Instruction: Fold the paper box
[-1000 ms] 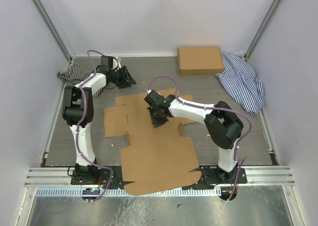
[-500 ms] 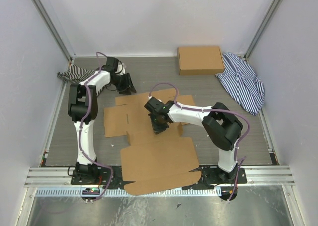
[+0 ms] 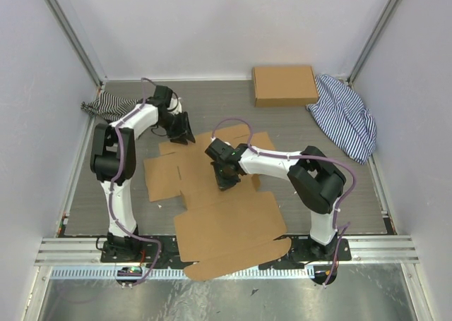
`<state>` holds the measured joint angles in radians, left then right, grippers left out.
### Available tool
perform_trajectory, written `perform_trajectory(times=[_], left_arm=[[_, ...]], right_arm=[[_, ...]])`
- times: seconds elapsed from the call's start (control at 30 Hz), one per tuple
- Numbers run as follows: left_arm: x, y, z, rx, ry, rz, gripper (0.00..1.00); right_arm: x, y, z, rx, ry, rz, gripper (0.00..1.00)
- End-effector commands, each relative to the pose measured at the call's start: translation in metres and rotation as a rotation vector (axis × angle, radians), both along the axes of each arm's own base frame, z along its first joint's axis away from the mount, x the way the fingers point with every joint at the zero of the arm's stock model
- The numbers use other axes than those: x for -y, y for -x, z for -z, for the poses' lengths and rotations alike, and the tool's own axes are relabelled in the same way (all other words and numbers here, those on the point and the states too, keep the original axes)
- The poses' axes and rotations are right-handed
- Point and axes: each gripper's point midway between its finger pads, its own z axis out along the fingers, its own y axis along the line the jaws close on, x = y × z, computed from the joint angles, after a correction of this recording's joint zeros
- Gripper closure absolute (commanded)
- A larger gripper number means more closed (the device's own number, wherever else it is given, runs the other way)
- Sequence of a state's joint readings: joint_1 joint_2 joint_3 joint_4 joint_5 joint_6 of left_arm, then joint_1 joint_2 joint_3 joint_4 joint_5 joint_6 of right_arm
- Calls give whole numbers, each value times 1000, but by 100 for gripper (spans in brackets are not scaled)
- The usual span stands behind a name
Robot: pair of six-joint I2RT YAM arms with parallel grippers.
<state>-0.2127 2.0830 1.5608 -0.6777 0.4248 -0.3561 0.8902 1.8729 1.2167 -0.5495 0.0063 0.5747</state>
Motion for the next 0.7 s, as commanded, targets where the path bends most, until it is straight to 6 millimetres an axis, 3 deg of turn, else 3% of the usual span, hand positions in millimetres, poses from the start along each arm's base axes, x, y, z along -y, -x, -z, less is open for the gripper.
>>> perform_trajectory(times=[0.0, 0.1, 0.17, 0.27, 0.37, 0.47, 0.67], left_arm=[[21, 25, -20, -16, 90, 49, 55], [18, 28, -21, 11, 58, 43, 55], [-3, 12, -18, 84, -61, -35, 43], [-45, -12, -21, 160, -252, -197, 43], [-69, -29, -30, 218, -335, -291, 44], [-78, -42, -35, 255, -364, -331, 47], [-84, -59, -17, 227, -411, -343, 53]], right_arm=[[-1, -10, 12, 37, 16, 10, 99], [-2, -11, 12, 42, 14, 10, 99], [-3, -12, 12, 41, 13, 10, 99], [-4, -12, 13, 39, 11, 8, 99], [-5, -12, 12, 40, 10, 12, 99], [-5, -12, 14, 39, 9, 12, 99], [-8, -13, 16, 31, 7, 6, 99]])
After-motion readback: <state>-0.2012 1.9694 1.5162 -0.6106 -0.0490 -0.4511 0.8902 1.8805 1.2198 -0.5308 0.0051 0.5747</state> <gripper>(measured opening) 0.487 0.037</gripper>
